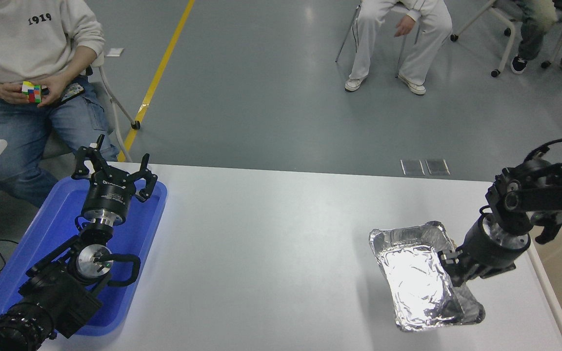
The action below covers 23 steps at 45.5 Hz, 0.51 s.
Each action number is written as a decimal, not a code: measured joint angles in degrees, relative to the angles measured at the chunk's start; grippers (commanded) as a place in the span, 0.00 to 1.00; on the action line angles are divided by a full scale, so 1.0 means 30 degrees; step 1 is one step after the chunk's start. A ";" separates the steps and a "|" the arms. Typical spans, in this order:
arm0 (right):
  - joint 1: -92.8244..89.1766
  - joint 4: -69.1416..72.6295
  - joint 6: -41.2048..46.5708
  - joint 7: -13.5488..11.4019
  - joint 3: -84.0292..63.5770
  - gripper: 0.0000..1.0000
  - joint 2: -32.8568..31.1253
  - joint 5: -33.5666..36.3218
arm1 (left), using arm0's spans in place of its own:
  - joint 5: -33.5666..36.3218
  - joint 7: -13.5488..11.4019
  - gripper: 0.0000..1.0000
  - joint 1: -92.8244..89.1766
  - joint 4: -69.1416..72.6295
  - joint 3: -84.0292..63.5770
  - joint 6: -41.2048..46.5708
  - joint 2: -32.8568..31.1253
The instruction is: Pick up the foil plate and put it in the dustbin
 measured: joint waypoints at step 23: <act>0.5386 0.0583 0.1602 0.0001 -0.1553 0.00 -0.0845 0.0672 | 0.0001 0.0000 1.00 0.0001 0.0000 0.0000 0.0000 0.0009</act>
